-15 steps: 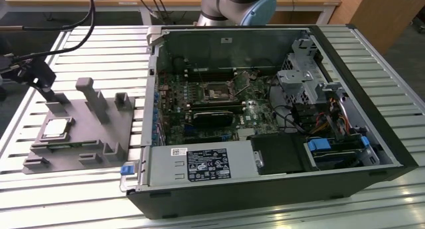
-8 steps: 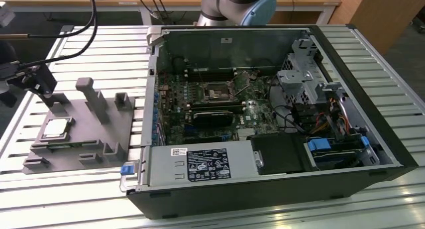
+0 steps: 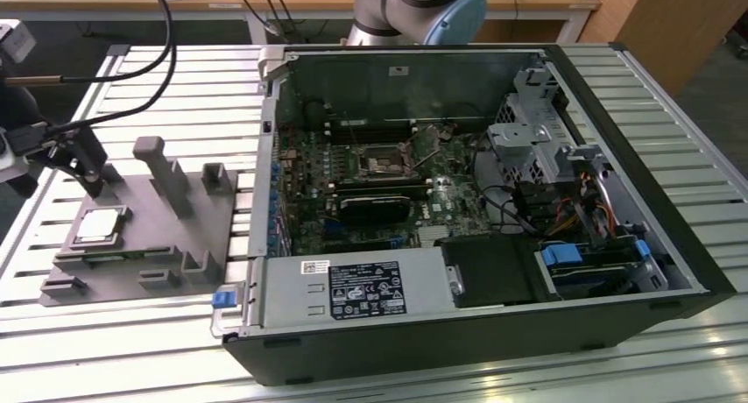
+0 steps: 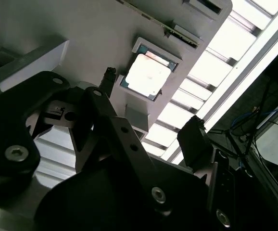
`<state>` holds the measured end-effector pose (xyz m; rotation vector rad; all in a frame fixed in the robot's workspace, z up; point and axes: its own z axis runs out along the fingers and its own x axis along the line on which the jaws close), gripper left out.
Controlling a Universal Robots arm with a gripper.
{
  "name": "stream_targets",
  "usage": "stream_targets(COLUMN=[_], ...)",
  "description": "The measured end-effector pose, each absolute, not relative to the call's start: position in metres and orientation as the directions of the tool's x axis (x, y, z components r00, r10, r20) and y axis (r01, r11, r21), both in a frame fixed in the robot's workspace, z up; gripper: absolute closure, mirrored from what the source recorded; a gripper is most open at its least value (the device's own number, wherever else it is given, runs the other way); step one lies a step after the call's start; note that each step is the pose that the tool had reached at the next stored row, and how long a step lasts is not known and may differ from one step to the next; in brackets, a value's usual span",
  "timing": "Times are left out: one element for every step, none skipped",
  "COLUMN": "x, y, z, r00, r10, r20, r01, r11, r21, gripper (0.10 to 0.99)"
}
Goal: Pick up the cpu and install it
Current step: 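Pick up the cpu and move it towards the insertion slot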
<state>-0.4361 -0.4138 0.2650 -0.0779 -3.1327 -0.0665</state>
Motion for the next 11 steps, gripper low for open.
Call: stream_targets(x=[-0.436,-0.436,-0.436,-0.436,-0.436,-0.436,-0.436,-0.436,-0.436,-0.436,-0.436], y=[-0.414,-0.414,-0.414,-0.414,-0.414,-0.414,-0.414,-0.414,-0.414,-0.414,-0.414], z=[0.263,0.261,0.260,0.258,0.256,0.254,0.252,0.250,0.249,0.247,0.245], r00=[-0.999,-0.999,-0.999,-0.999,-0.999,-0.999,-0.999,-0.999,-0.999,-0.999,-0.999], r10=[0.049,0.049,0.049,0.049,0.049,0.049,0.049,0.049,0.049,0.049,0.049], r20=[0.008,0.008,0.008,0.008,0.008,0.008,0.008,0.008,0.008,0.008,0.008], r01=[0.050,0.050,0.050,0.050,0.050,0.050,0.050,0.050,0.050,0.050,0.050], r11=[0.998,0.998,0.998,0.998,0.998,0.998,0.998,0.998,0.998,0.998,0.998], r21=[0.042,0.042,0.042,0.042,0.042,0.042,0.042,0.042,0.042,0.042,0.042], gripper=[0.294,0.294,0.294,0.294,0.294,0.294,0.294,0.294,0.294,0.294,0.294])
